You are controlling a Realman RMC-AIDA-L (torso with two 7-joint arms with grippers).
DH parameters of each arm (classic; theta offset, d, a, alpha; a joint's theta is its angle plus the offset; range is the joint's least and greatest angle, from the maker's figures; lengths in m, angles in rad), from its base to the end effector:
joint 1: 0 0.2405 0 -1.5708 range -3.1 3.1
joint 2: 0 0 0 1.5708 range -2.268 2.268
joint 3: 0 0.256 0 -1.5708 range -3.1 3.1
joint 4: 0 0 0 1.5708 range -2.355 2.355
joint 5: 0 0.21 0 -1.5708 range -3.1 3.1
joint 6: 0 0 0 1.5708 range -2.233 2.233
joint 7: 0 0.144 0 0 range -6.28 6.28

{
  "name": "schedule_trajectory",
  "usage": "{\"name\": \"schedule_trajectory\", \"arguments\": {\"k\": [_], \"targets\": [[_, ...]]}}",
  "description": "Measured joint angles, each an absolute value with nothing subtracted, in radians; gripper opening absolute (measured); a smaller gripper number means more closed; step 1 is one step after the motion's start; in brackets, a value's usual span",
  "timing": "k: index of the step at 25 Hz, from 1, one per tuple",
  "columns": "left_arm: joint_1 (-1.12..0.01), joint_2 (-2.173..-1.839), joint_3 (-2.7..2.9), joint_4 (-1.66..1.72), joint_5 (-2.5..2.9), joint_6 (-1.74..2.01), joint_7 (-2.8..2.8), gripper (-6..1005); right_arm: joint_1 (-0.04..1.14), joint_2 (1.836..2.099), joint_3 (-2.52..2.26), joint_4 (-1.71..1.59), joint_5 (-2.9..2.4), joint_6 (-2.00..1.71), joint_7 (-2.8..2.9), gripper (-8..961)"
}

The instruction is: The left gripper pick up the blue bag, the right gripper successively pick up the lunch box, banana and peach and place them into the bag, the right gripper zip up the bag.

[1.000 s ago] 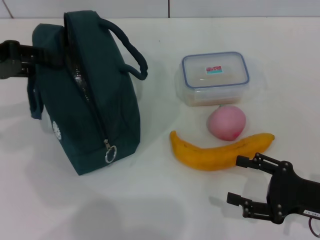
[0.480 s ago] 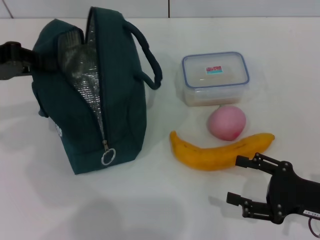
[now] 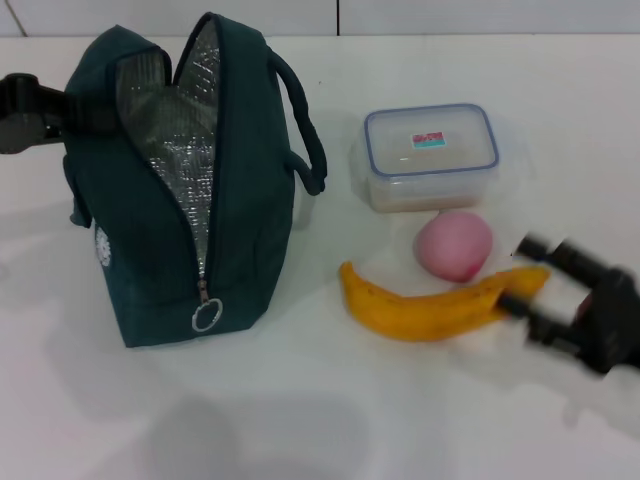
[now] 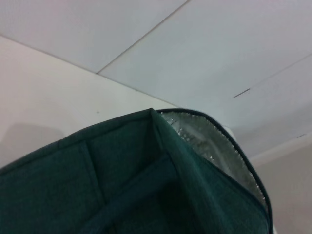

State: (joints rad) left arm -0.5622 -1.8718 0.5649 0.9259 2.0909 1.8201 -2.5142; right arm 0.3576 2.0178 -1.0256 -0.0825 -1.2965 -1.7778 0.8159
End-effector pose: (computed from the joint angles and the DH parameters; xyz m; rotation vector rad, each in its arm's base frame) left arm -0.2584 0.3455 0.1340 -2.3432 -1.7590 -0.6667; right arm 0.2891 0.2314 -0.0264 -2.3977 0.5799 1.3111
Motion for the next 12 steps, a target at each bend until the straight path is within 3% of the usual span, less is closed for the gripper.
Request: {"name": "schedule_trajectory", "arguments": {"k": [12], "targets": [[-0.539,-1.875,0.567,0.925,2.014,1.848,-2.506,47,0.347,2.013,-1.025,-0.027,-0.928,-1.609,1.436,801]]}}
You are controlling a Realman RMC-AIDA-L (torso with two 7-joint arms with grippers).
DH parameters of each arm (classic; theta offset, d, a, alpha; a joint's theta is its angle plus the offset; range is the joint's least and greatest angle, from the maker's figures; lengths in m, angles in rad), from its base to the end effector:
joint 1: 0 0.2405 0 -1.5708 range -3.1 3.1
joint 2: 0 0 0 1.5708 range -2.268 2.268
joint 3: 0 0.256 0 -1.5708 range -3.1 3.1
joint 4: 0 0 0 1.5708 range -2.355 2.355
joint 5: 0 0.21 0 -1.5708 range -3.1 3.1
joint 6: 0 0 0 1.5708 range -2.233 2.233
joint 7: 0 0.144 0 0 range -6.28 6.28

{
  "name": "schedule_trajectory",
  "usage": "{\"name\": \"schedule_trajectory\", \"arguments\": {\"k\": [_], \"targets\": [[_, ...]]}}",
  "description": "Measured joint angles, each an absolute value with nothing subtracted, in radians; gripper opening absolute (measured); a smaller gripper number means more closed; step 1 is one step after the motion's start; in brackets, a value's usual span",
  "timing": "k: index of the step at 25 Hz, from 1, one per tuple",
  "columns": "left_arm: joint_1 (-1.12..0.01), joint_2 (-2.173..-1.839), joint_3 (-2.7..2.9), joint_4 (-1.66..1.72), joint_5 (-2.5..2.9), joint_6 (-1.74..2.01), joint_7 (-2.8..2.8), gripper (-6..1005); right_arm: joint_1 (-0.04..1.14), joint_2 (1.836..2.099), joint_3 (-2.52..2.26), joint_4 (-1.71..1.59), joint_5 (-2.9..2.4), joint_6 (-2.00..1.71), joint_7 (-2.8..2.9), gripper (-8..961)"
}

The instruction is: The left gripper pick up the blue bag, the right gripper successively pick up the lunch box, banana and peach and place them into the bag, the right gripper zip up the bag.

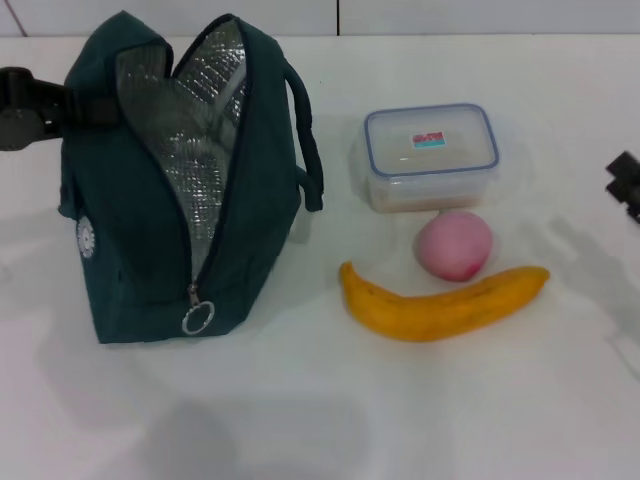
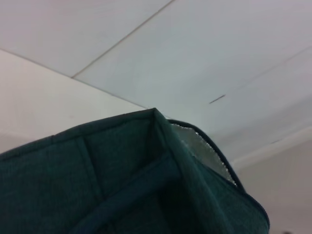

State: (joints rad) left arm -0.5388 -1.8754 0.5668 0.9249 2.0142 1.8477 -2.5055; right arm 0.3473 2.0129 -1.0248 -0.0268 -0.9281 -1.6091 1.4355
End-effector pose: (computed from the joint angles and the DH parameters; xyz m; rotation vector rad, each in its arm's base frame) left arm -0.2553 0.3384 0.1355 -2.3742 -1.7462 -0.7623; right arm 0.3219 0.2634 -0.0014 -1.7878 1.4070 1.5522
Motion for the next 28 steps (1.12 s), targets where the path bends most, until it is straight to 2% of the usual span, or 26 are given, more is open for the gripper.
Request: {"name": "schedule_trajectory", "arguments": {"k": [6,28], "targets": [[-0.537,-1.878,0.568,0.925,1.999,1.860,-2.498,47,0.386,2.020,-1.026,-0.028,-0.926,-1.395,1.547,801],[-0.568,-1.893,0.568,0.925,1.999,1.859,-2.472,47,0.641,2.030,-1.027,0.035,-0.920,-1.094,1.713,800]]}}
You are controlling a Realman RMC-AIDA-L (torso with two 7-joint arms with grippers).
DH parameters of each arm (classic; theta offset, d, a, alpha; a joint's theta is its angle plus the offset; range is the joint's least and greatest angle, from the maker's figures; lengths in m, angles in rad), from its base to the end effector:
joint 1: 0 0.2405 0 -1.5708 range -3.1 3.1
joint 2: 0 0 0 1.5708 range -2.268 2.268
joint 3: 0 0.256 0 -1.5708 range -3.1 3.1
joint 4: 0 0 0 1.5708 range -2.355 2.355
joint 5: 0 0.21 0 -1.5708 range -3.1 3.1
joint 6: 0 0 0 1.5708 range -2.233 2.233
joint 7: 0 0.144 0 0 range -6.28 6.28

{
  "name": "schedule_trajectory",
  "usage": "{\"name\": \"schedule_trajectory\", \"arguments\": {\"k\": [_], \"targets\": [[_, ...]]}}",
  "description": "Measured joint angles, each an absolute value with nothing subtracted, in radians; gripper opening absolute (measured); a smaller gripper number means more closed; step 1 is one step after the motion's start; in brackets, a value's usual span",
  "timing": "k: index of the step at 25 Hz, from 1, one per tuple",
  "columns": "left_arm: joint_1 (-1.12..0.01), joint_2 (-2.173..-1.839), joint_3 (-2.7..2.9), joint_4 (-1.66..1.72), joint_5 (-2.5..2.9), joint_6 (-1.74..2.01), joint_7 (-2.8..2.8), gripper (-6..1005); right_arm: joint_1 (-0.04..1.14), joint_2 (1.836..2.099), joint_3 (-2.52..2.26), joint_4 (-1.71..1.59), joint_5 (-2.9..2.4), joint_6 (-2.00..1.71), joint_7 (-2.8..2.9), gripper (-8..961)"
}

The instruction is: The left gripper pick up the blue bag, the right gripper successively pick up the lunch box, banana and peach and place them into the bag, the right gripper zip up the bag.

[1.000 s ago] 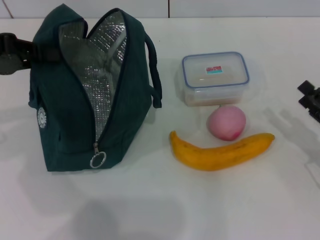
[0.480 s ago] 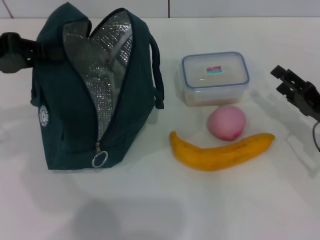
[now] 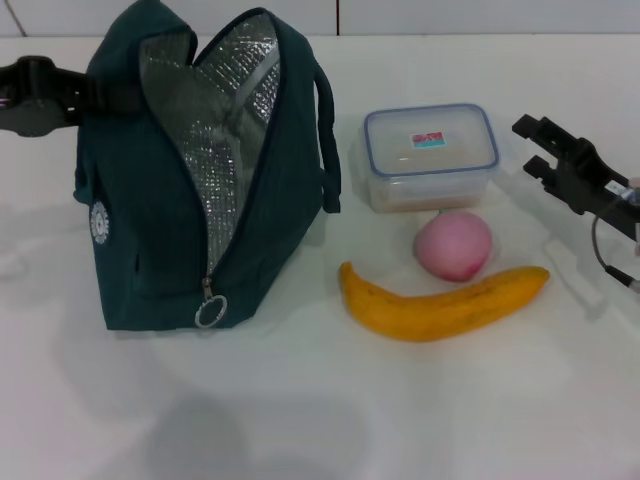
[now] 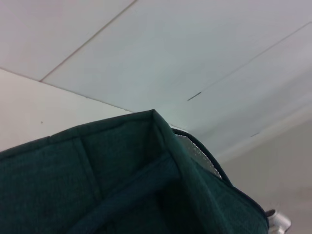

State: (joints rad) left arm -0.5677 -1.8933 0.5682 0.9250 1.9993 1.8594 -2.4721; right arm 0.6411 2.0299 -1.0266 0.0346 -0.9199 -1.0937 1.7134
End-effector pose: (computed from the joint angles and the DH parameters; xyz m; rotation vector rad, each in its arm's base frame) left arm -0.2413 0.3435 0.1288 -2.4495 -1.6786 -0.7923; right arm 0.2994 0.3617 -0.0430 -1.6042 1.8300 1.2688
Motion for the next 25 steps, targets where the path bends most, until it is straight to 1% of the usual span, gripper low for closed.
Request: {"name": "schedule_trajectory", "arguments": {"k": [7,16,25], "targets": [[-0.577,-1.893,0.581,0.925,2.005,1.856,-2.469,47,0.711,2.029,-1.025,0.066,-0.922,-1.076,1.715,799],[-0.577,-1.893,0.581,0.925,2.003,1.854,-2.468,46,0.741,2.029,-1.034,0.054,-0.926,-1.017,1.751,799],[-0.577,-1.900,0.581,0.929,2.000,1.859,-2.459,46,0.773,2.029,-1.031,0.061,-0.980,-1.013,1.762,799]]}}
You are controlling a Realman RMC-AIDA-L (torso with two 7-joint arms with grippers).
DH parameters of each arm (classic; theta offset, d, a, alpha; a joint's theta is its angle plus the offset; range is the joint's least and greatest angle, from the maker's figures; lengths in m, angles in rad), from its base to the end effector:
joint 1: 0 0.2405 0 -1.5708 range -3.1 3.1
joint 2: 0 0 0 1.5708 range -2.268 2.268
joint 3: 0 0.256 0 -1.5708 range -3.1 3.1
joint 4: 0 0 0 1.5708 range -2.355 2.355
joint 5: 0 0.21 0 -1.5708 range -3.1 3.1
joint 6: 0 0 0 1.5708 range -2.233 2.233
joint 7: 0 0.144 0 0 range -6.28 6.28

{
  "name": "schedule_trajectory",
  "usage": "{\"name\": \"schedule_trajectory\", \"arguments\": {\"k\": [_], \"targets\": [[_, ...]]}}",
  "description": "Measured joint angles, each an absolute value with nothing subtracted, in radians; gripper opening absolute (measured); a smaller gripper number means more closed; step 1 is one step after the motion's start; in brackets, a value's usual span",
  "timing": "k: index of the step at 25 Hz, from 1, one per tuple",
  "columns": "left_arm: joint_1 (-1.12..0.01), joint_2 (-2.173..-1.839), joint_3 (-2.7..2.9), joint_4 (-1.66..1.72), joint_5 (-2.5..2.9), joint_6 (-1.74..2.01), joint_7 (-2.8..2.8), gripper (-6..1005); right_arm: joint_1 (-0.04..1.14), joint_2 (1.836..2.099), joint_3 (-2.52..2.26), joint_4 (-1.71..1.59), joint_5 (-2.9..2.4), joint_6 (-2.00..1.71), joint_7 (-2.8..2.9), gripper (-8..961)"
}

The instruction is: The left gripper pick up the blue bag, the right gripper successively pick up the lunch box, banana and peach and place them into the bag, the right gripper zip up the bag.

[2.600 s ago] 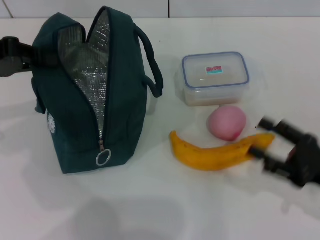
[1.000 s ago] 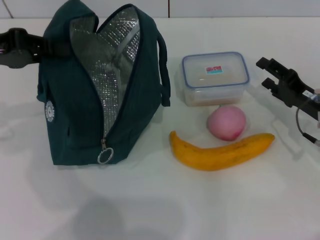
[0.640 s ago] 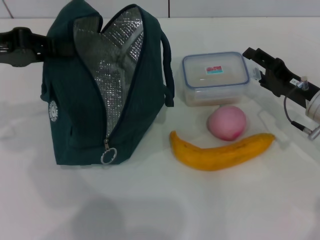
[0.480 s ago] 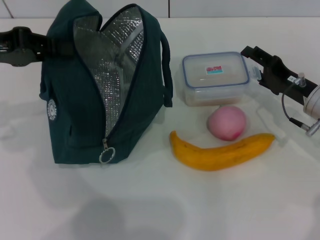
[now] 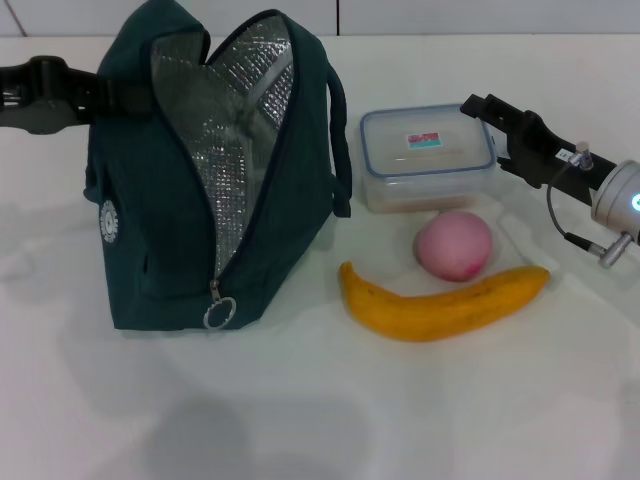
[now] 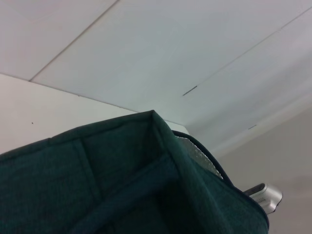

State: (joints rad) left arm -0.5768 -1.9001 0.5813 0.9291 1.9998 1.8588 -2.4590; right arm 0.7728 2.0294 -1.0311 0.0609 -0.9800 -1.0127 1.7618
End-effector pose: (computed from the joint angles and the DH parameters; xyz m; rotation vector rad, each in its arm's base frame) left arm -0.2365 0.3453 0.1248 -2.4806 -1.6521 -0.7798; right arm 0.2644 0.3912 -0.0559 -1.7152 1.8487 1.1876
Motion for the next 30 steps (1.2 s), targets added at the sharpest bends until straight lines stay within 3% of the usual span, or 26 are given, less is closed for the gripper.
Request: {"name": "schedule_trajectory", "arguments": {"k": [12,17,30], "targets": [[-0.569,-1.902,0.583,0.927,2.004,1.860,-2.442,46,0.766,2.029,-1.037,0.049,-0.989,-1.029,1.764,798],[-0.567,-1.902,0.583,0.926,2.005,1.866,-2.436,46,0.751,2.029,-1.039,0.021,-1.023,-1.026,1.758,628],[-0.566,-1.902,0.583,0.926,2.005,1.884,-2.425,46,0.732,2.029,-1.028,0.014,-1.019,-1.031,1.757,328]]}}
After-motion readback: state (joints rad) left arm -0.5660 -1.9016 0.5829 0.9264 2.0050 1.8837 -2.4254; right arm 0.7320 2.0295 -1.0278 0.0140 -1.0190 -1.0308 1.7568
